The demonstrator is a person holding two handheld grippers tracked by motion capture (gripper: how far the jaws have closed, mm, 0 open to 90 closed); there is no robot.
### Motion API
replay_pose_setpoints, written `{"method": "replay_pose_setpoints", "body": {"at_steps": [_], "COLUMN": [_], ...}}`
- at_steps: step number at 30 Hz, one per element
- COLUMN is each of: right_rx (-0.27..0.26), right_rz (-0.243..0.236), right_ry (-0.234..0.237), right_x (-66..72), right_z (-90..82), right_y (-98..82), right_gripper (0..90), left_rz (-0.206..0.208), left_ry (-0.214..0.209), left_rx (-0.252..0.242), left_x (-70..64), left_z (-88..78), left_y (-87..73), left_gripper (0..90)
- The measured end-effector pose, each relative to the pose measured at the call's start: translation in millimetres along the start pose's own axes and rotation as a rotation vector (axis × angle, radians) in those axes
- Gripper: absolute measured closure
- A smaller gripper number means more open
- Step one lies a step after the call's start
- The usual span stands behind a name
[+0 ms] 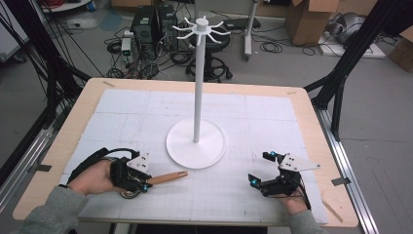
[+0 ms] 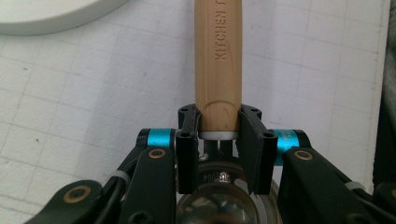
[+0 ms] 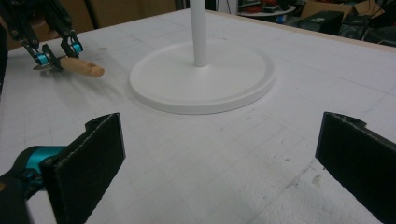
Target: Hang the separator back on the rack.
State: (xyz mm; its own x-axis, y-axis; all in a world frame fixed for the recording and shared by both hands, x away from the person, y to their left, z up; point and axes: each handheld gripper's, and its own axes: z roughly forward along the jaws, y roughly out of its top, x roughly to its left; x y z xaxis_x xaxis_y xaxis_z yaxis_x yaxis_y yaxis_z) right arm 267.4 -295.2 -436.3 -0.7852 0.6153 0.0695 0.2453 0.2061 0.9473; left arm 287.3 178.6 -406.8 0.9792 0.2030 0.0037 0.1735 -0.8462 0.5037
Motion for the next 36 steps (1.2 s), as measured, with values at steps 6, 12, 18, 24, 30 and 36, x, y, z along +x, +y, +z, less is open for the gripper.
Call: {"method": "replay_pose_setpoints", "body": {"at_steps": [6,12,18,24,30,36], "right_rx": [-0.006,-0.006,0.005,0.002,-0.003,-0.006], "right_rz": [-0.002,-0.005,0.000,0.002,0.003,0.003], "right_ry": [0.003,0.003,0.012,0.011,0.010,0.011], "right_x": [2.1,1.8,2.0,1.6,1.6,1.3], "right_z": [0.2,0.4,1.7,1.0,0.6,0.0], "right_y": [1.0,0.9,0.3,0.5,0.8,0.9], "right_gripper": [0.5,0.5,0.5,0.5,0.5,0.5], "left_rz": [-0.033,-0.051,-0.071,-0.091,-0.132,-0.173], "left_ry": [0.019,0.035,0.031,0.061,0.103,0.164], "left_rx": [-0.036,-0.084,-0.178,-0.249,-0.320,-0.391], "left_x": [3.8,2.9,1.5,0.7,1.9,1.2], "left_z": [-7.6,-16.2,-28.5,-37.4,-45.1,-47.3], "left_y": [-2.5,-2.9,-2.1,-2.0,-2.5,-6.1], "left_gripper": [69.6,69.6,69.6,69.5,69.5,69.5]}}
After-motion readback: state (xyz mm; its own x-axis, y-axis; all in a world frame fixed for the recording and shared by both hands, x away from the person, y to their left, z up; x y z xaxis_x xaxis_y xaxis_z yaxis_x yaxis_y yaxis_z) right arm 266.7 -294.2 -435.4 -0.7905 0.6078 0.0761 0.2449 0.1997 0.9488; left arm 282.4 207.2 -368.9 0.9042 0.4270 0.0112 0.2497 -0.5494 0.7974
